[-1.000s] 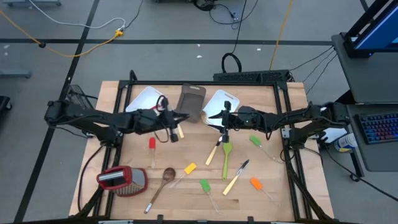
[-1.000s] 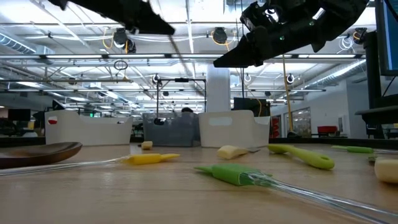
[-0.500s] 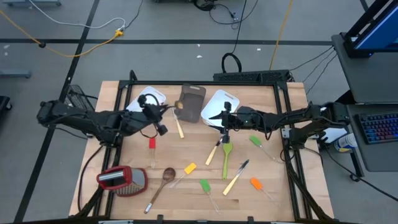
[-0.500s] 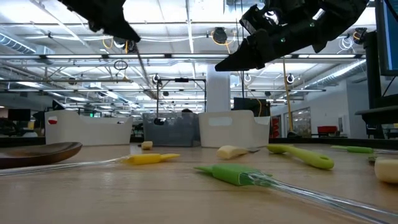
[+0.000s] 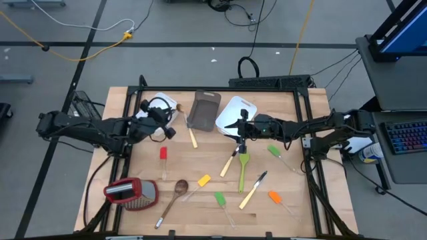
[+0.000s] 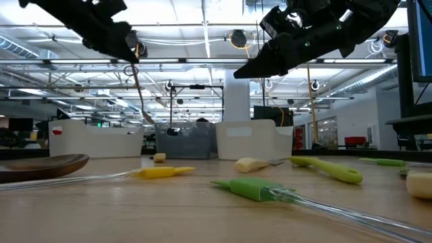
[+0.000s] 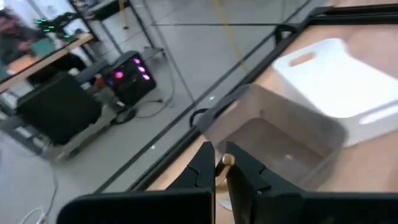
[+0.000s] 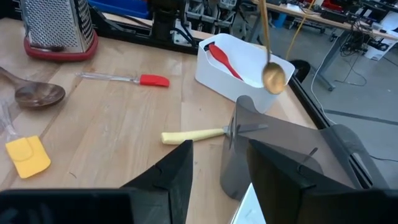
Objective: Pick & Place Kitchen Items
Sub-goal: Put the gold serving spoon into the left white bin
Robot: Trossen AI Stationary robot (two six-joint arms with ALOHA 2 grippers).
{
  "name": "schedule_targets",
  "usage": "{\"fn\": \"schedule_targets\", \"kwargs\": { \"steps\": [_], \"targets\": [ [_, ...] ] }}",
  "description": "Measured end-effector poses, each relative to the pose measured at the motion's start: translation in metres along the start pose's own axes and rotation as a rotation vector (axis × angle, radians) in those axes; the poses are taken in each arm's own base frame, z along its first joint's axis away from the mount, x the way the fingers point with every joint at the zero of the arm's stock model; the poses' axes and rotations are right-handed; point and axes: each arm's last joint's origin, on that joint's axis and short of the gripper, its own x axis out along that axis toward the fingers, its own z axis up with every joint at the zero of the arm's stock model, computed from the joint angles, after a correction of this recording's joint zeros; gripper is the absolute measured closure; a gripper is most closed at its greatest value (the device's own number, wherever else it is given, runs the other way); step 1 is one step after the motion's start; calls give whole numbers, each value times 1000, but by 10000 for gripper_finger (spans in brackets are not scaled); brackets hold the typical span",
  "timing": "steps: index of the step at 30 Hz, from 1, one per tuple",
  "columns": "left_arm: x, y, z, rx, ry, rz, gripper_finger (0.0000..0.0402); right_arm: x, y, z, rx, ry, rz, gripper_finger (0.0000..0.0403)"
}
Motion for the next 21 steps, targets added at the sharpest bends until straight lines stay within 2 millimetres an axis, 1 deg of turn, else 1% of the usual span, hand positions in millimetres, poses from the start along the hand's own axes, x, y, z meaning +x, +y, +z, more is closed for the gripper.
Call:
{"fn": "schedule_targets", "kwargs": {
  "steps": [2, 4, 8, 11, 14, 18, 21],
  "targets": [
    [2, 6, -4, -18, 7, 28, 395, 0, 0, 0, 0, -1, 1, 257],
    [0, 10, -2, -47, -5, 42, 395, 0, 0, 0, -1, 1, 2, 257],
    [-10, 23, 7, -77, -86, 40, 394, 0, 0, 0, -4, 1, 1, 257],
    [-19, 33, 8, -103, -104, 46, 395, 0, 0, 0, -4, 0, 0, 257],
    [-22, 39, -3, -112, -31, 61, 393, 0, 0, 0, -4, -1, -1, 257],
    [-19, 43, -20, -134, 90, 106, 395, 0, 0, 0, -4, -2, 0, 257],
    [-12, 43, -31, -169, 105, 155, 394, 0, 0, 0, -4, -3, 0, 257]
  ]
}}
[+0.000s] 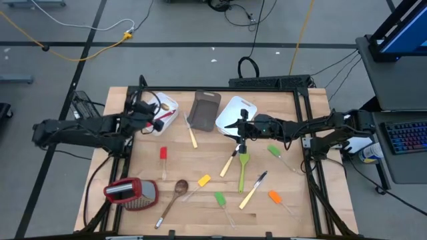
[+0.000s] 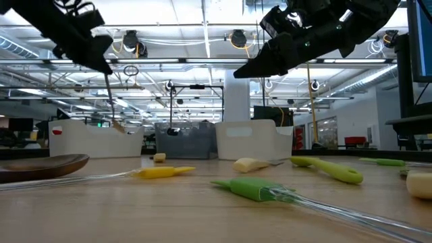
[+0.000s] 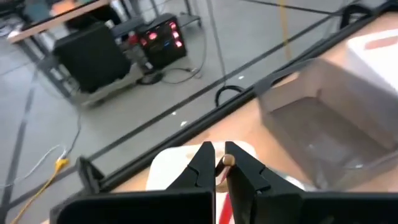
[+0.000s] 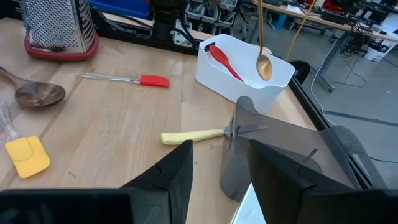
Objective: Pick & Place Kitchen Items
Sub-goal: Put the gold serving spoon into the left white bin
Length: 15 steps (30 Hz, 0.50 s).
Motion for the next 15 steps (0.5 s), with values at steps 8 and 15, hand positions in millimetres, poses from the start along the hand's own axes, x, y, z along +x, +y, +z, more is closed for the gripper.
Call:
{"fn": "schedule_targets", "kwargs": {
  "steps": [8, 15],
  "targets": [
    [24, 0, -33, -45, -5, 106, 393, 0, 0, 0, 0, -3, 0, 257],
    [37, 2, -57, -45, -1, 153, 393, 0, 0, 0, 0, -2, 0, 257]
  ]
}}
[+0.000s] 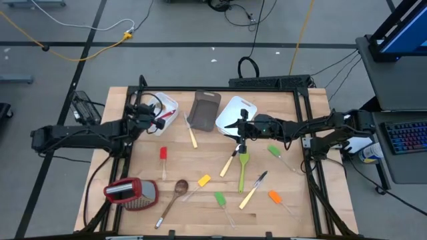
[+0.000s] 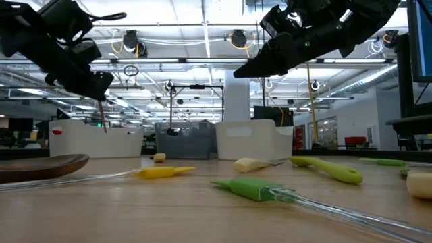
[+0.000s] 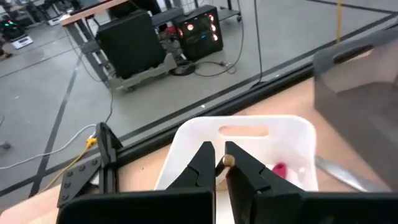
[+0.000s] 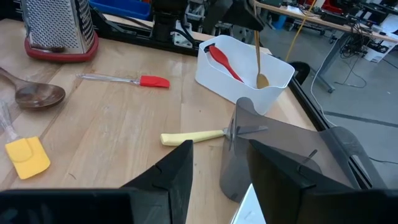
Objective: Pick & Place Kitchen Items
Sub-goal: Put the gold serving spoon into the left white bin, then put the brown serving spoon into the left white bin
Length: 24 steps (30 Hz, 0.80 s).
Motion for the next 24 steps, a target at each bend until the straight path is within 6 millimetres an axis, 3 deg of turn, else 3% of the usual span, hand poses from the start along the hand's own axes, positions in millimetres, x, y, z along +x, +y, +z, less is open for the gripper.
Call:
{"fn": "schedule_targets", "kwargs": {
  "steps": [8, 24],
  "targets": [
    [2, -3, -10, 0, 61, -119, 334, 0, 0, 0, 0, 0, 0, 257],
    [2, -4, -10, -1, 64, -140, 253, 0, 0, 0, 0, 1, 1, 257]
  ]
}}
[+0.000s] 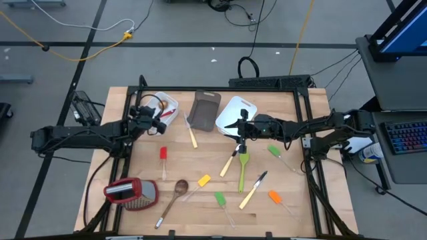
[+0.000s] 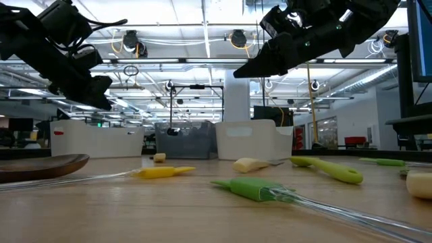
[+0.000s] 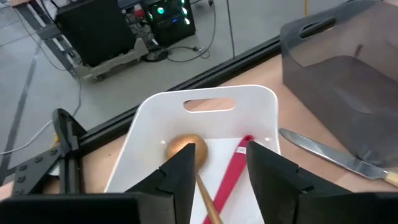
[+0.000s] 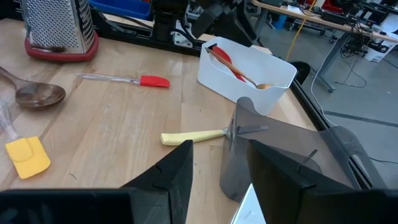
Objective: Pick & Place Kitchen Items
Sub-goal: Put the brown serving spoon into the left white bin
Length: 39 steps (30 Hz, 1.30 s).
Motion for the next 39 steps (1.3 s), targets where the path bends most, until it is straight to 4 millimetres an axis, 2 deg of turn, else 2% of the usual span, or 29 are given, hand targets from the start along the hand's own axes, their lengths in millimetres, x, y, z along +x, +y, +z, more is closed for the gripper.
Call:
{"fn": "schedule_targets", "kwargs": {
  "steps": [6, 17, 31, 39],
  "targets": [
    [0, -2, 1, -18, 1, -47, 252, 0, 0, 0, 0, 0, 0, 257],
    [-2, -8, 18, -112, -116, -185, 252, 0, 0, 0, 5, 0, 0, 257],
    [-3, -13, 21, -139, -119, -324, 252, 0, 0, 0, 7, 4, 1, 257],
    [-12, -21, 32, -178, -217, -462, 252, 0, 0, 0, 7, 4, 1, 257]
  ]
}}
